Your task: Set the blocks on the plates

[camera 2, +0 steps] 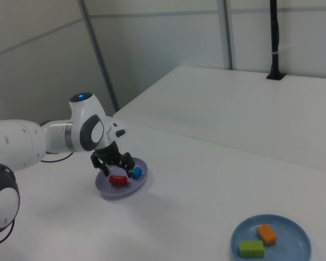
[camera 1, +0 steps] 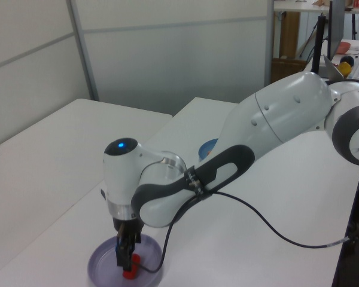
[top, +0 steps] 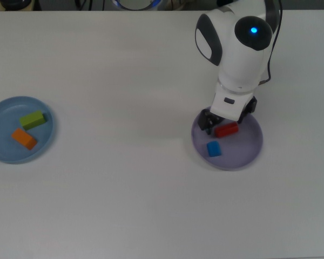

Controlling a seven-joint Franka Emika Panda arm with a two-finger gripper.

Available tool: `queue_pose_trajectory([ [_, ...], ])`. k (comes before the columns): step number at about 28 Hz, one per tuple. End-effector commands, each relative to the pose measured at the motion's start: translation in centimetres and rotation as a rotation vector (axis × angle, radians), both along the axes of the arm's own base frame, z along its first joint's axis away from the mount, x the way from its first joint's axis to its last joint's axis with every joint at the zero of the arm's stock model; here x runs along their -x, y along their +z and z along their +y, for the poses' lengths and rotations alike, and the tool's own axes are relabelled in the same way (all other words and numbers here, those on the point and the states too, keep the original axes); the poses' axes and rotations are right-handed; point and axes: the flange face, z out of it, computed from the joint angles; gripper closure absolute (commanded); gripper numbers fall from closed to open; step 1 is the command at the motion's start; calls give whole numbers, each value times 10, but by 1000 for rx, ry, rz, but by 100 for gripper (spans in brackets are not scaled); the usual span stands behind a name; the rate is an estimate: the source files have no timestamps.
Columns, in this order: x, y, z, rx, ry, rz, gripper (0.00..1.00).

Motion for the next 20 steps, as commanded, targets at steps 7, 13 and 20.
queue_pose_trajectory([
  [7, 19, 117, -94, 82, -189, 93, 0],
  [13, 48, 177, -137, 112, -391, 141, 0],
  [20, 73, 219, -187, 102, -514, 138, 0],
])
